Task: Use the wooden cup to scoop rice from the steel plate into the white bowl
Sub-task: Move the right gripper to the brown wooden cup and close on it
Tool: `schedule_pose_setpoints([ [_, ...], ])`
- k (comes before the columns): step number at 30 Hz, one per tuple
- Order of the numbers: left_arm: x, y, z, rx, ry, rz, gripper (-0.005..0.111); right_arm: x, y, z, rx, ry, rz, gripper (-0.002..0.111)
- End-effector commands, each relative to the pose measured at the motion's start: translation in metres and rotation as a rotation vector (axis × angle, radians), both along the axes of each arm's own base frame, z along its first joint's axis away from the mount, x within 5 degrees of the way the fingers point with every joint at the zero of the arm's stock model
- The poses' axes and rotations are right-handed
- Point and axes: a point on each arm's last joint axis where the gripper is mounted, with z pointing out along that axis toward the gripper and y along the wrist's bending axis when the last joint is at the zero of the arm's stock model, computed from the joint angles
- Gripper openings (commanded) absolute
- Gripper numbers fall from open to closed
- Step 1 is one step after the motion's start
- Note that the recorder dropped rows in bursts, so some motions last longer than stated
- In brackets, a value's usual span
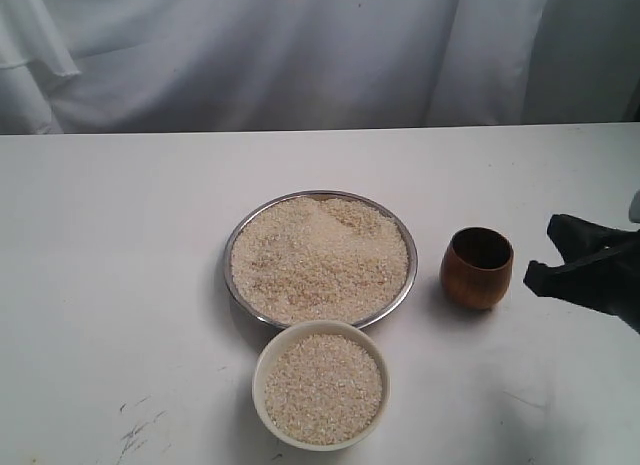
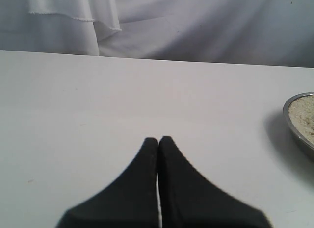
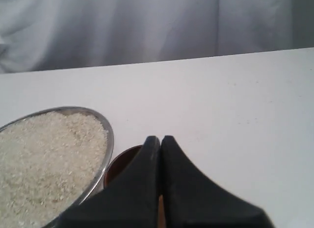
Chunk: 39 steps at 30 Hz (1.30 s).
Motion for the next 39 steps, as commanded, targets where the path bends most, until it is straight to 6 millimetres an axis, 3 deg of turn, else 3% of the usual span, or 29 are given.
schedule_pose_setpoints([
  [1, 0.000, 0.000, 0.000, 0.001, -0.013, 0.002, 0.000, -0.006, 0.010, -0.005, -0.114, 0.000, 0.159, 0.000],
  [3, 0.000, 0.000, 0.000, 0.001, -0.013, 0.002, 0.000, -0.011, 0.014, -0.009, -0.170, 0.018, 0.245, 0.003],
  [5, 0.000, 0.000, 0.000, 0.001, -0.013, 0.002, 0.000, -0.014, 0.016, -0.013, -0.224, 0.043, 0.304, 0.015],
  [8, 0.000, 0.000, 0.000, 0.001, -0.013, 0.002, 0.000, -0.016, 0.017, -0.014, -0.312, 0.010, 0.359, 0.051],
  [11, 0.000, 0.000, 0.000, 0.001, -0.013, 0.002, 0.000, -0.014, 0.016, -0.016, -0.362, -0.011, 0.354, 0.097],
  [12, 0.000, 0.000, 0.000, 0.001, -0.013, 0.002, 0.000, -0.013, 0.015, -0.019, -0.350, 0.004, 0.336, 0.105],
  [18, 0.000, 0.000, 0.000, 0.001, -0.013, 0.002, 0.000, -0.004, 0.015, -0.043, -0.279, 0.061, 0.287, 0.105],
  [24, 0.000, 0.000, 0.000, 0.001, -0.013, 0.002, 0.000, 0.004, 0.018, -0.062, -0.205, -0.007, 0.253, 0.105],
  [29, 0.000, 0.000, 0.000, 0.001, -0.013, 0.002, 0.000, 0.009, 0.020, -0.078, -0.220, 0.033, 0.266, 0.105],
  [39, 0.000, 0.000, 0.000, 0.001, -0.013, 0.002, 0.000, 0.033, 0.026, -0.079, -0.210, 0.022, 0.268, 0.105],
])
